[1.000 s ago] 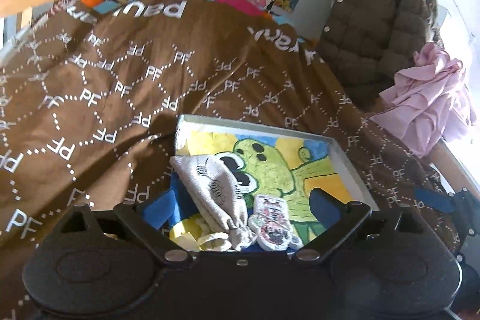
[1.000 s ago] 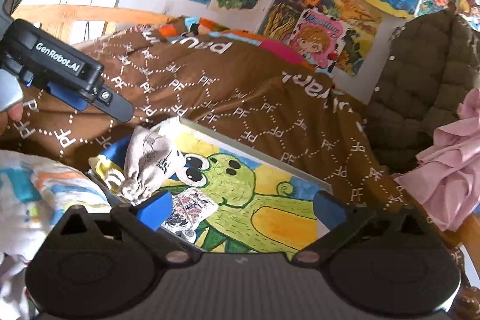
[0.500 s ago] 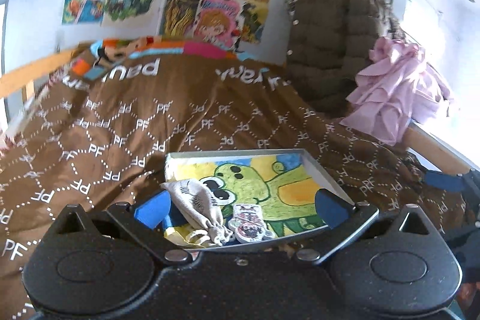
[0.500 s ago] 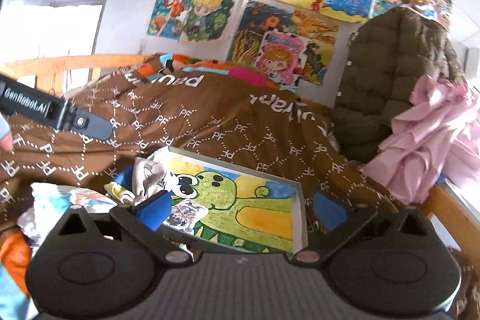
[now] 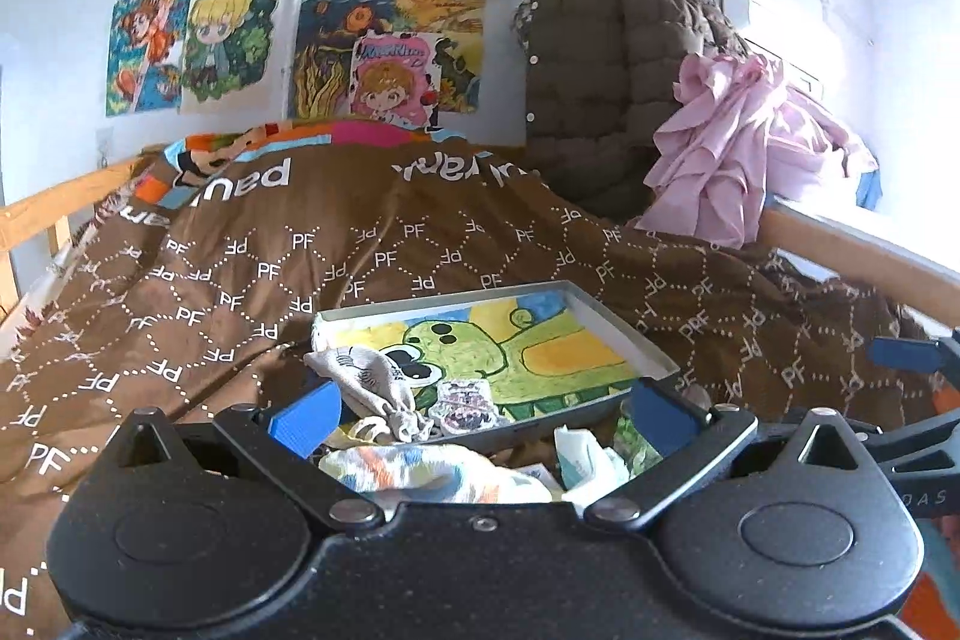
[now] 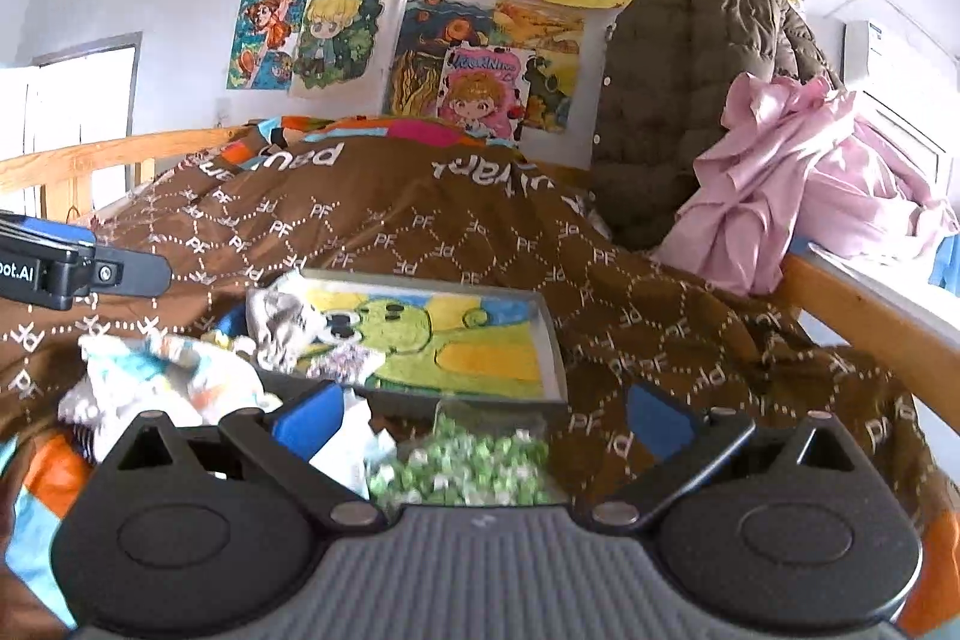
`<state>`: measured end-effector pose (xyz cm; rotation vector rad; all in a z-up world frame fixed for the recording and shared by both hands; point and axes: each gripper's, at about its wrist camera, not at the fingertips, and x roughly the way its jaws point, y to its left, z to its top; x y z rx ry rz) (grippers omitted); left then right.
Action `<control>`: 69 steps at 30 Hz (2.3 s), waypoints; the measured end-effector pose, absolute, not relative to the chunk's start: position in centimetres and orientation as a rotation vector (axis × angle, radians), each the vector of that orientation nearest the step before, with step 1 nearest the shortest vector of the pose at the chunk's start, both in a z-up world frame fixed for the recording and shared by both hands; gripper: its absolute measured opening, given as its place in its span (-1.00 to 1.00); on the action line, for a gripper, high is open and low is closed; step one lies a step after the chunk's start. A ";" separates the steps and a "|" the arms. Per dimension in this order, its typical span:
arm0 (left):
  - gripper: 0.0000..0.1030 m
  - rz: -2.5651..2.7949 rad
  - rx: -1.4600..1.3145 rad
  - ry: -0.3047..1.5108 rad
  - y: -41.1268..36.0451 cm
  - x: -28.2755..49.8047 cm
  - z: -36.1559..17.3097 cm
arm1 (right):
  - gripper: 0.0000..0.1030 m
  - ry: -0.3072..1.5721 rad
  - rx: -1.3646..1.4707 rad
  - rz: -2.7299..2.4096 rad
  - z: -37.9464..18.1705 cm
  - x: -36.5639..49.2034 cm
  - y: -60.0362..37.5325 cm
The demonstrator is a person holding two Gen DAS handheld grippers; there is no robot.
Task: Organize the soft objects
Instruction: 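Withdraw both tools from the tray back toward the pile, then grasp the white face mask with the left gripper while the right gripper grasps the orange silicone strip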
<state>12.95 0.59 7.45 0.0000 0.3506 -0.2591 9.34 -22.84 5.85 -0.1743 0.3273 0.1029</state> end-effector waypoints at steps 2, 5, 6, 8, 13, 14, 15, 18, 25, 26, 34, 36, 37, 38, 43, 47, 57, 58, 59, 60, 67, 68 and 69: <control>0.98 -0.257 0.019 0.350 0.4 12.4 6.9 | 0.99 0.335 -0.187 0.101 5.2 8.9 -22.8; 0.98 -0.254 0.028 0.360 0.5 12.0 6.4 | 0.99 0.349 -0.179 0.103 4.3 8.6 -22.5; 0.98 -0.254 0.028 0.367 0.6 11.9 6.2 | 0.99 0.354 -0.173 0.106 4.0 8.4 -22.5; 0.98 -0.260 0.032 0.389 0.6 11.7 5.7 | 0.99 0.364 -0.166 0.110 3.5 8.1 -22.4; 0.98 -0.272 0.048 0.434 0.2 10.9 4.5 | 0.99 0.382 -0.156 0.113 2.5 7.6 -22.6; 0.98 -0.275 0.053 0.441 0.0 10.8 4.2 | 0.99 0.388 -0.148 0.113 2.3 7.6 -22.7; 0.98 -0.279 0.059 0.451 -0.1 10.5 3.9 | 0.99 0.394 -0.139 0.113 2.1 7.6 -22.9; 0.98 -0.293 0.074 0.477 -0.6 9.9 3.2 | 0.99 0.424 -0.109 0.116 1.5 7.7 -23.3; 0.98 -0.319 0.070 0.550 -1.4 9.1 1.8 | 0.99 0.501 -0.104 0.115 0.4 8.3 -23.4; 0.98 -0.323 0.074 0.559 -1.6 9.0 1.7 | 0.99 0.509 -0.107 0.114 0.2 8.4 -23.4; 0.98 -0.356 0.113 0.621 -3.0 8.8 0.7 | 0.99 0.569 -0.110 0.119 -0.6 9.0 -23.7; 0.98 -0.358 0.113 0.634 -3.2 8.8 0.6 | 0.99 0.591 -0.115 0.120 -0.8 9.2 -23.7; 0.98 -0.359 0.113 0.640 -3.2 8.8 0.6 | 0.99 0.601 -0.117 0.120 -0.9 9.3 -23.8; 0.98 -0.359 0.111 0.645 -3.3 8.9 0.5 | 0.99 0.611 -0.118 0.121 -1.0 9.4 -23.8; 0.98 -0.370 0.088 0.676 -3.4 9.2 0.4 | 0.99 0.638 -0.119 0.135 -1.3 9.5 -23.8; 0.97 -0.366 0.067 0.687 -3.5 9.5 0.4 | 0.99 0.647 -0.119 0.144 -1.4 9.5 -23.9; 0.95 -0.363 0.035 0.706 -3.8 10.5 0.7 | 0.99 0.690 -0.090 0.167 -1.6 9.8 -24.3; 0.92 -0.365 0.032 0.711 -3.9 10.6 0.7 | 0.99 0.692 -0.089 0.169 -1.6 9.8 -24.3; 0.88 -0.369 0.029 0.717 -4.0 10.7 0.7 | 0.99 0.694 -0.089 0.171 -1.7 9.7 -24.3; 0.86 -0.374 0.026 0.721 -4.0 10.8 0.7 | 0.99 0.697 -0.089 0.174 -1.7 9.7 -24.3; 0.66 -0.412 -0.024 0.742 -4.7 11.5 0.8 | 0.99 0.701 -0.086 0.220 -2.1 9.6 -23.9; 0.63 -0.419 -0.031 0.748 -4.9 11.7 0.8 | 0.99 0.701 -0.081 0.231 -2.1 9.6 -23.9; 0.62 -0.424 -0.040 0.756 -5.0 11.9 0.7 | 0.98 0.699 -0.077 0.238 -2.1 9.5 -23.8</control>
